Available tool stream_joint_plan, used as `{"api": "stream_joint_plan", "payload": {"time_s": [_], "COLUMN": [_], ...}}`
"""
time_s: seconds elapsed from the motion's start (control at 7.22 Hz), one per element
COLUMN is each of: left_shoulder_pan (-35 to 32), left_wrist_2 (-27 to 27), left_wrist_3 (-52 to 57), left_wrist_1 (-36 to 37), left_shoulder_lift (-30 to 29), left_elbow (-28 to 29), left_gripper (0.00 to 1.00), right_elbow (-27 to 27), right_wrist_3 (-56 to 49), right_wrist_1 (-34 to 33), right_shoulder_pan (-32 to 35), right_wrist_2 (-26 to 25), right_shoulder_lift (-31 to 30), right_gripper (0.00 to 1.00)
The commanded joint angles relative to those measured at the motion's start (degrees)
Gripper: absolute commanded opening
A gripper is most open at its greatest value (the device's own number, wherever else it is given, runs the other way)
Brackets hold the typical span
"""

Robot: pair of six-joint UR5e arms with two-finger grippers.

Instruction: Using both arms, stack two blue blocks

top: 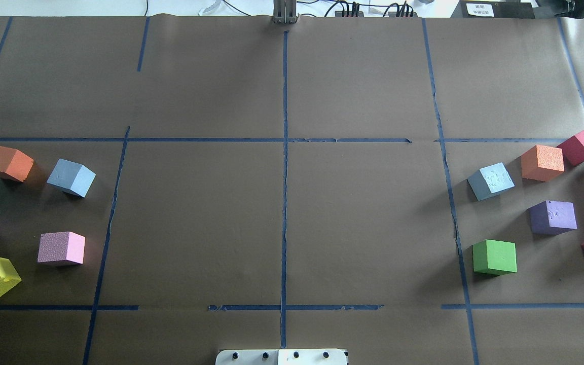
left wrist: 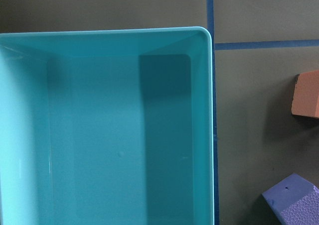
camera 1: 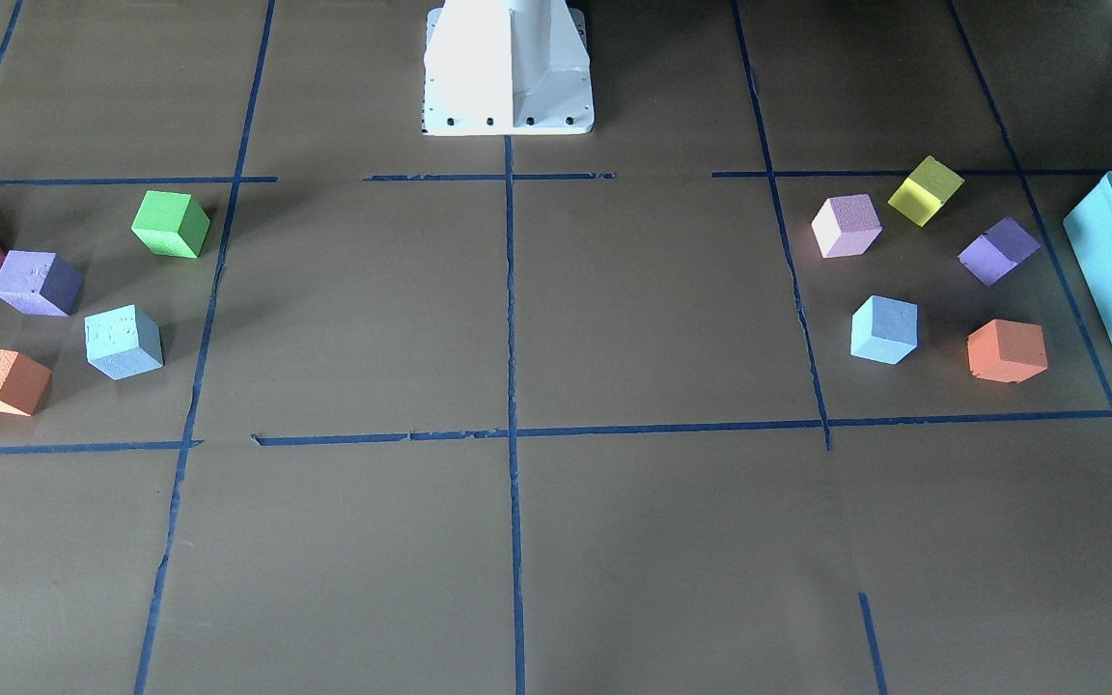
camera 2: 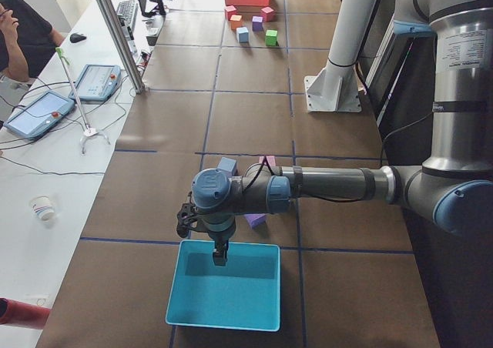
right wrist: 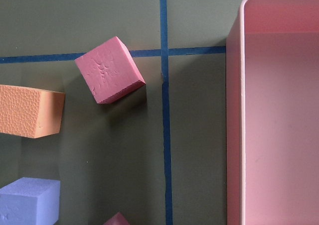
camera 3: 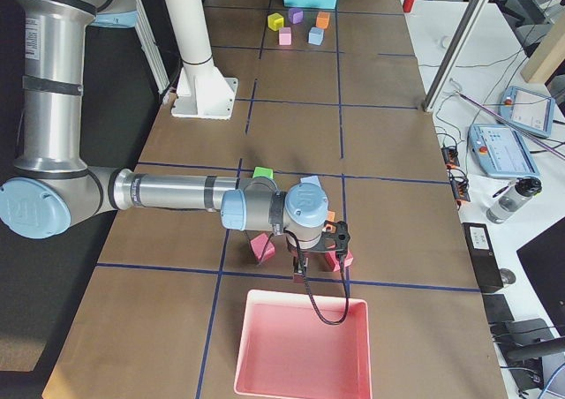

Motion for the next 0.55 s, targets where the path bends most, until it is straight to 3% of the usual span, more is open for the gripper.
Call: {"api": "stream_joint_plan", "payload": {"time_s": [0.0,0.42], "left_shoulder_pan": [0.0,0.0], "left_wrist_2": [0.01,-0.34], "left_wrist_3": [0.09,0.27], "left_wrist_1": [0.0,-0.09], "left_shoulder_lift": [-0.04,0.05], "left_elbow": [-0.06,-0.15], "left_gripper": [1.0,1.0], "right_elbow": [0.48,0.21], "right_wrist_3": [0.17,0.78], "right_wrist_1": [0.0,0.0], "right_shoulder_pan": [0.06,0.06], "right_wrist_2": [-0.12,-0.12], "right_shoulder_lift": [0.45,0.63], "right_gripper": [1.0,1.0]}}
